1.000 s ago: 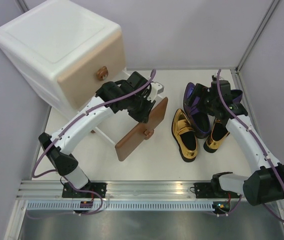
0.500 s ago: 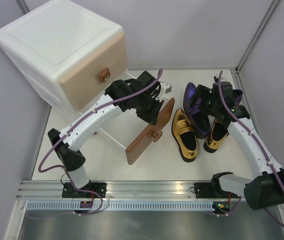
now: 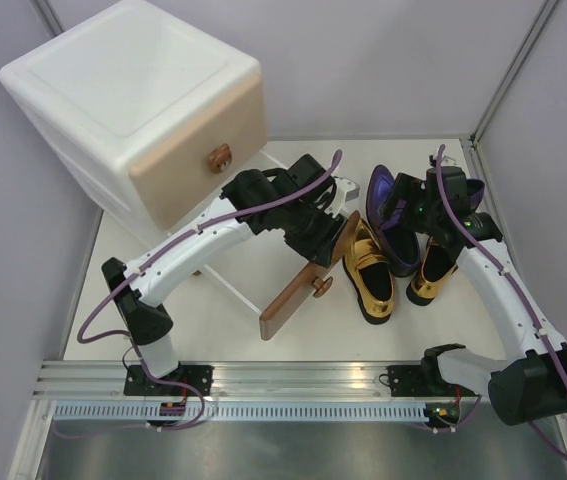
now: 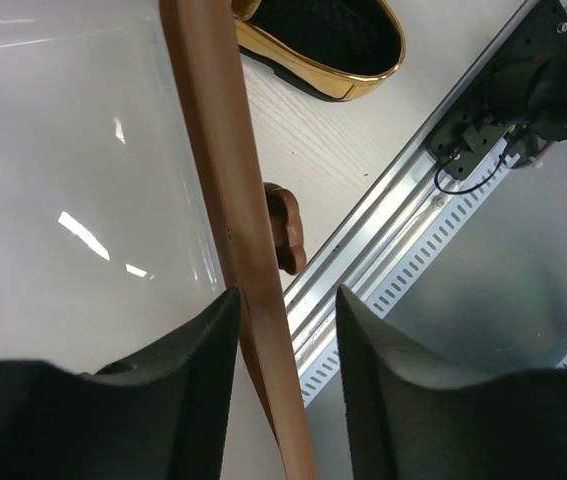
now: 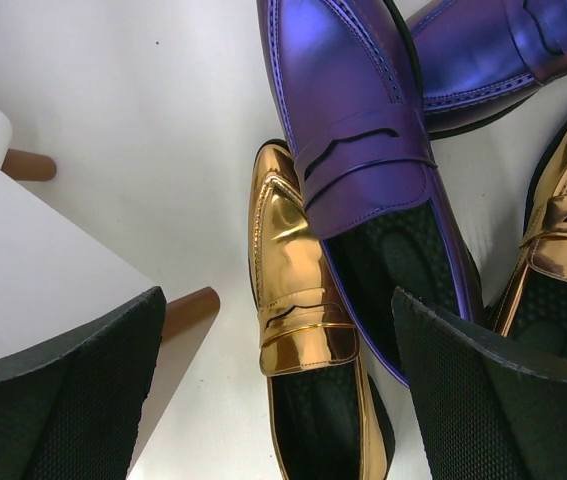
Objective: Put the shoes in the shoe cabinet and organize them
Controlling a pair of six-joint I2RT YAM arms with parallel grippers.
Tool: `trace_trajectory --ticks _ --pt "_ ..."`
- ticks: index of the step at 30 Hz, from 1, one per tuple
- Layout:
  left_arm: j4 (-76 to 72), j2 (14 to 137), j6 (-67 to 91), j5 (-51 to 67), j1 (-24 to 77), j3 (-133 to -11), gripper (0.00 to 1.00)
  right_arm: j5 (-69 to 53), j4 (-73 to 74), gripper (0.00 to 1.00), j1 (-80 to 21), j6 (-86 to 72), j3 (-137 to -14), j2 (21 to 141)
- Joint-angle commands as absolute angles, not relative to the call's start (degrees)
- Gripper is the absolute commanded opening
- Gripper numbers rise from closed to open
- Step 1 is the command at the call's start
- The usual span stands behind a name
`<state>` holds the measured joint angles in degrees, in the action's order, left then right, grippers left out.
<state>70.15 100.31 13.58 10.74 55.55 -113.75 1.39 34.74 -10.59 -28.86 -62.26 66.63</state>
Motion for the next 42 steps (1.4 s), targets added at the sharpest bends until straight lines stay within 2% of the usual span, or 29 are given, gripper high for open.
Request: trace_trajectory --ticks 1,2,5,12,18,26,31,37,42 --pt "67.68 97.65 15.03 11.25 56.34 -117.16 0.58 2.02 34.10 0.98 -10.28 -27.95 -62.40 66.44" --pt "67.76 97.47 14.94 10.90 56.34 -117.85 0.75 1.76 34.01 0.97 -10.28 -27.78 -62.66 66.62" --pt "67.85 97.12 14.50 9.06 56.16 -119.53 0.89 1.32 33.84 0.97 -10.28 -27.34 -63.28 66.88" --pt "68.99 94.05 13.36 2.82 51.86 -120.15 0.88 0.18 35.15 0.96 -10.28 -27.95 -66.18 68.20" --pt "69.61 91.06 10.81 -1.84 43.17 -116.72 0.86 0.18 40.51 0.96 -11.07 -32.69 -72.67 69.69" --pt "68.64 90.26 5.98 -6.68 34.37 -114.17 0.86 7.64 59.66 0.98 -22.84 -39.98 -91.20 78.13" --pt "67.24 90.35 3.78 -9.22 30.86 -112.33 0.87 10.99 66.69 0.98 -28.55 -46.04 -97.28 82.52" --pt "65.92 91.67 3.95 -10.46 26.55 -113.11 0.87 12.04 70.75 0.98 -34.09 -50.18 -101.77 87.71" --pt "65.30 94.04 4.66 -10.28 25.23 -114.96 0.87 10.99 67.24 0.98 -36.30 -53.34 -102.30 90.43"
